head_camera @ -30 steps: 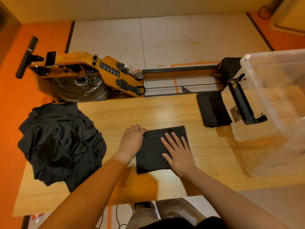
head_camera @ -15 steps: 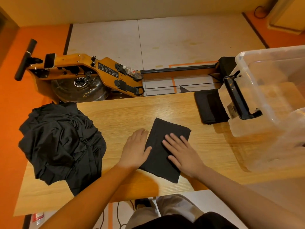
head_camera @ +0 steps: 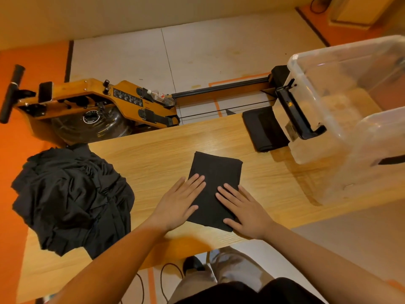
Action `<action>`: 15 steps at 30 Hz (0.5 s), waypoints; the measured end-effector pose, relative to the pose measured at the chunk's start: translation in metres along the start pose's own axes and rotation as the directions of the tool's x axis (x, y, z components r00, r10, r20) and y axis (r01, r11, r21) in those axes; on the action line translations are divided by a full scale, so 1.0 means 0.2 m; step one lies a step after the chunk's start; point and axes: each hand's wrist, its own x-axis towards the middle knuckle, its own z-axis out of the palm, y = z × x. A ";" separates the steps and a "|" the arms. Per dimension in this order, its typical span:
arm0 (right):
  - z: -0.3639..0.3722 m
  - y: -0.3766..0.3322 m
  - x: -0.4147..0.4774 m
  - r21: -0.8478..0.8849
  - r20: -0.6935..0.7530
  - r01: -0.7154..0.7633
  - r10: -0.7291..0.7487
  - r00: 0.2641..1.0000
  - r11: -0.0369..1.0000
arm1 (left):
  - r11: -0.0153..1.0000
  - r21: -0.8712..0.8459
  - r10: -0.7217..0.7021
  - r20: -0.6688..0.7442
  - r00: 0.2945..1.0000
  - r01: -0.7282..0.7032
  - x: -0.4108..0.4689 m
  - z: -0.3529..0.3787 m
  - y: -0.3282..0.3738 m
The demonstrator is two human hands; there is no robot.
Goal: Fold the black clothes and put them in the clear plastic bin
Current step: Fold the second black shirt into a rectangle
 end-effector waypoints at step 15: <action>0.08 -0.13 -0.25 -0.033 0.008 0.059 -0.058 0.998 0.998 | 0.986 -0.066 -0.150 0.041 0.988 0.153 -0.30 0.13 0.26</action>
